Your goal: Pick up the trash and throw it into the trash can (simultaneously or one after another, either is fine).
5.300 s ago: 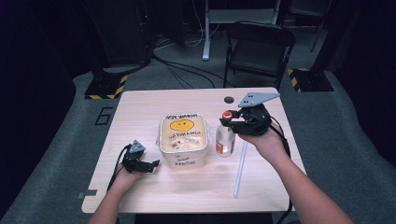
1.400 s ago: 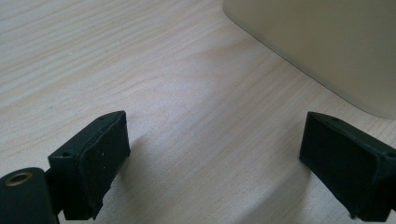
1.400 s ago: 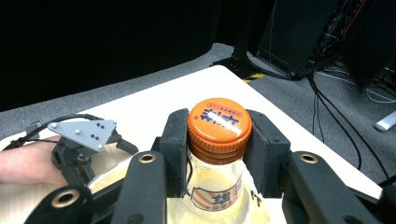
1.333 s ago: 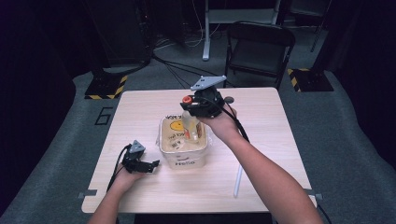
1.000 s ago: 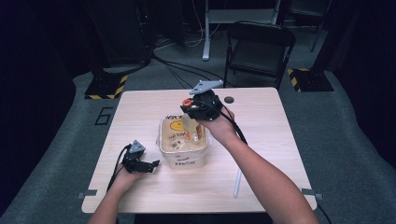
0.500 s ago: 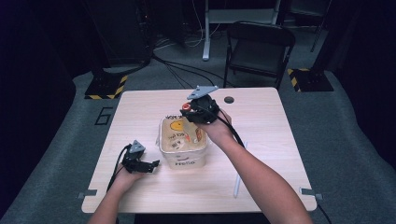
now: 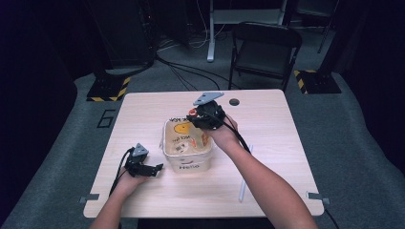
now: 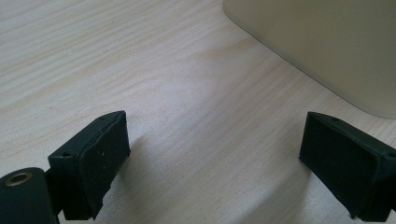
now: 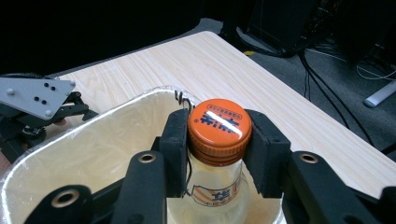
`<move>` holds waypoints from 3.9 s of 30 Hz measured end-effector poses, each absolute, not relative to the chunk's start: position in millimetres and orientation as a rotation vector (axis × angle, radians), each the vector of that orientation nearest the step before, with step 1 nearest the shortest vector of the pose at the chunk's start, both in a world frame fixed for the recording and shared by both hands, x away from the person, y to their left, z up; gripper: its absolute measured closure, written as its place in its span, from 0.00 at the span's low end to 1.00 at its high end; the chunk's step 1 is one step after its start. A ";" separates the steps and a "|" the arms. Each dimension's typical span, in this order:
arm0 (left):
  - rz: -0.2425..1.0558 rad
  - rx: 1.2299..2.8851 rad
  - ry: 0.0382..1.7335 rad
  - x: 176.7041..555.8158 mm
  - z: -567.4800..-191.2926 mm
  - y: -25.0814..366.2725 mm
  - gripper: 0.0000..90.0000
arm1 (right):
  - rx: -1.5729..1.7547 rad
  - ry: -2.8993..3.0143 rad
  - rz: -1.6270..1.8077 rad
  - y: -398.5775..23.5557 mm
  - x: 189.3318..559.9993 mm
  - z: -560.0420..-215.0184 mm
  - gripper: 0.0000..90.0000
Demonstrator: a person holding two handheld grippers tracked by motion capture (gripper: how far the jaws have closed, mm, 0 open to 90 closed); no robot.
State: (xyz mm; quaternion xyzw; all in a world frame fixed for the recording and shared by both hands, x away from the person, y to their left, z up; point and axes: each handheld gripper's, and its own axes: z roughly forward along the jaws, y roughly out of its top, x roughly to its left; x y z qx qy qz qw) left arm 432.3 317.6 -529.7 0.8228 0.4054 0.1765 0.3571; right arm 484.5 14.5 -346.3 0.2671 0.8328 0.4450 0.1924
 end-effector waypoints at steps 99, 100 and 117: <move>0.456 2.126 1.048 432.2 -529.5 317.3 0.09 | 0.907 2.210 1.164 -89.5 418.7 -398.7 0.47; 0.457 2.127 1.048 432.2 -529.5 317.3 0.09 | 0.917 2.212 1.159 -90.9 417.5 -400.8 0.47; 0.458 2.127 1.047 432.2 -529.5 317.4 0.09 | 0.924 2.209 1.073 -113.9 399.7 -422.4 0.48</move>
